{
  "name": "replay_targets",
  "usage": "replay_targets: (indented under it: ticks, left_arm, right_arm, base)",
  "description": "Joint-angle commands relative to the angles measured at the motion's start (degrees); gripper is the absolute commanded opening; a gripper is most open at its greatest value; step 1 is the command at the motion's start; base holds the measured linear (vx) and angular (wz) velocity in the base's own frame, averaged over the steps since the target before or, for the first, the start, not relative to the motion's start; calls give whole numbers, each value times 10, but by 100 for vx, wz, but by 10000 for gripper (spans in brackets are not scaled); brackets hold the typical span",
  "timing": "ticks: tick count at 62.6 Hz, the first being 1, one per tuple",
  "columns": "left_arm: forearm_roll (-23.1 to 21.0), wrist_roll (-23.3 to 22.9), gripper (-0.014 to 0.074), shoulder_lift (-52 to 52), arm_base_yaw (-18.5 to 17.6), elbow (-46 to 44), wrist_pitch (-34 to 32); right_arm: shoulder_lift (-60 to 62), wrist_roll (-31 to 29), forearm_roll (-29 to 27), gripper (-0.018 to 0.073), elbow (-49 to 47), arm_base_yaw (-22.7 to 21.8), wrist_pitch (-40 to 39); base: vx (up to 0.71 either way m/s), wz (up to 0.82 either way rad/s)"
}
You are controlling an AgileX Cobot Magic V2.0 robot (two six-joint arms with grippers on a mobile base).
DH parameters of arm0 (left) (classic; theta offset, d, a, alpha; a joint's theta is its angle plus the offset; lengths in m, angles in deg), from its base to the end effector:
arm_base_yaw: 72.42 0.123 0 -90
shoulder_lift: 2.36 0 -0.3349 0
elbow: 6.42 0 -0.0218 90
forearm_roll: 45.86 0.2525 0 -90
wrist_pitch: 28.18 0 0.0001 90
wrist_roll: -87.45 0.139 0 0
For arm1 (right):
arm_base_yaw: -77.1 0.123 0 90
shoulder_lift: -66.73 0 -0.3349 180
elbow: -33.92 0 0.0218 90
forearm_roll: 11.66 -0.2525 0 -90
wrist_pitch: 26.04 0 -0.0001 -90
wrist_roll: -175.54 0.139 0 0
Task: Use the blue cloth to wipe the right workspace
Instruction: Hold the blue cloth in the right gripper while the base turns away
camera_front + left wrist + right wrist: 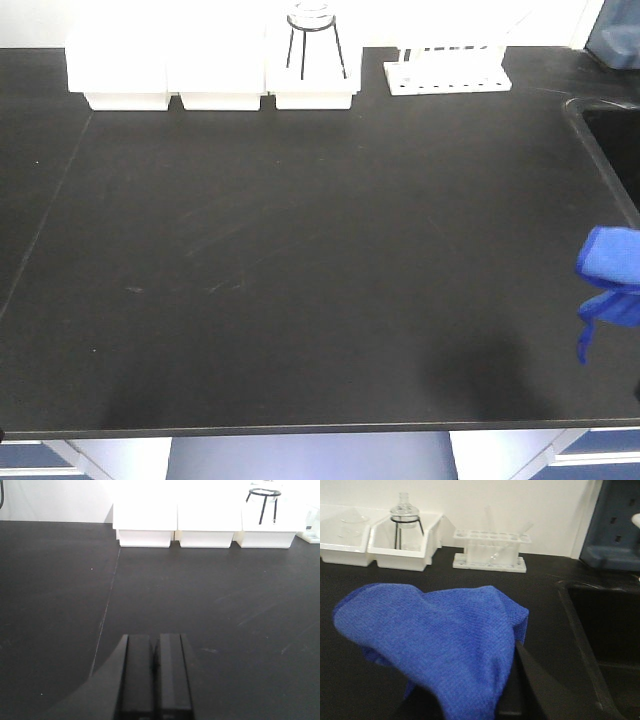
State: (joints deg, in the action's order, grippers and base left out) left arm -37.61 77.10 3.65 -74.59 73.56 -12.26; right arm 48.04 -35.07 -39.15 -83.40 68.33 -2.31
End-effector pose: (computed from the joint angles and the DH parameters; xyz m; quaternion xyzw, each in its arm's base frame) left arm 0.0534 0.0035 0.1691 -0.0141 0.7756 -0.0100 0.6310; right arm 0.0656 0.0161 0.2597 -0.0336 0.7789 -0.0030 0.6263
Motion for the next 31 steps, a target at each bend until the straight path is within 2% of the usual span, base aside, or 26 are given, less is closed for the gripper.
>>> replay_targets:
  ticks: [1, 7, 10, 31]
  left_arm:
    - [1, -5, -6, -9, -3, 17, -45]
    - [1, -5, -6, -9, -3, 17, -45]
    - [1, -5, -6, -9, -3, 17, -45]
    - [1, -5, -6, -9, -3, 17, -45]
  right_arm:
    - [-23, -18, -19, -1, 22, -3, -158]
    - [-48, -21, -25, -1, 37, -2, -227]
    - [-61, -21, -25, 0, 38, -2, -237]
    - [-85, -19, -42, 2, 38, -2, -237]
  base:
    - [0, 0]
    - [0, 0]
    - [0, 0]
    - [0, 0]
